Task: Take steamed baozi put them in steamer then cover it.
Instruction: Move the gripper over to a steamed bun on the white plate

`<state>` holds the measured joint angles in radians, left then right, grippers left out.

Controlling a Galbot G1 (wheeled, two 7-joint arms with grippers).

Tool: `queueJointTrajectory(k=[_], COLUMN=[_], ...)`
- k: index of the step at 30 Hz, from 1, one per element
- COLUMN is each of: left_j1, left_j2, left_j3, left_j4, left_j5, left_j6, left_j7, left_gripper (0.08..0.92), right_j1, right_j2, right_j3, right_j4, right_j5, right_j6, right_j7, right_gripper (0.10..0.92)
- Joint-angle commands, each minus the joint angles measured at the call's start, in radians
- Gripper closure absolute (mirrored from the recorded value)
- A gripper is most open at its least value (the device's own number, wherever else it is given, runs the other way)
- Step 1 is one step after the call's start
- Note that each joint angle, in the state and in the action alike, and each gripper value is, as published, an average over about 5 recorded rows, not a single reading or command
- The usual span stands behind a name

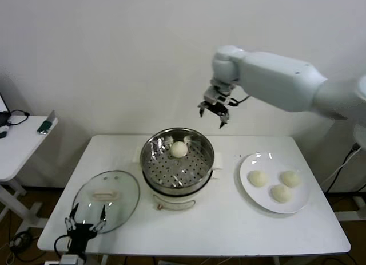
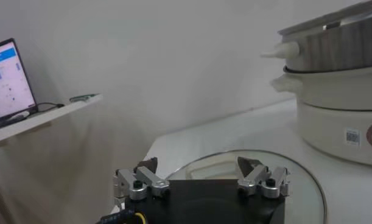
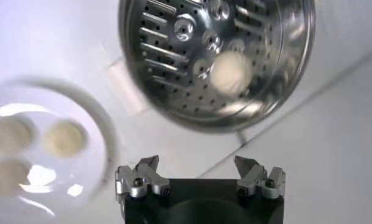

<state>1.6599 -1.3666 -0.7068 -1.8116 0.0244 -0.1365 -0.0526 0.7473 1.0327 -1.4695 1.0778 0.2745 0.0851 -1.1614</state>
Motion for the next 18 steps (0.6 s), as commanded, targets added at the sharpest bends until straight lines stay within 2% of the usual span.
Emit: queueJointTrajectory(k=[1,5,18], left_j1=[0.001,0.004,0.009], left_j2=[-0.002,-0.002,-0.017], left_j3=[0.002,-0.002,-0.012], left_j4=[-0.002,-0.005,-0.008], left_j5=[0.001,0.002,0.011], left_j6=[0.001,0.003,0.012], left_j7=[0.001,0.002,0.003], left_gripper=[0.177,0.177,0.177], right_j1=[-0.137,-0.288,-0.542], right_j2=[-0.314,-0.314,-0.215], right_j3=[-0.028,0.066,0.272], right_j4=[0.080,-0.006,-0.206], right_j5=[0.125,0.035,-0.101], right_j6=[-0.304,-0.307,-0.224], right_j7=[0.045,0.041,0.057], right_gripper=[0.203,0.203,0.203])
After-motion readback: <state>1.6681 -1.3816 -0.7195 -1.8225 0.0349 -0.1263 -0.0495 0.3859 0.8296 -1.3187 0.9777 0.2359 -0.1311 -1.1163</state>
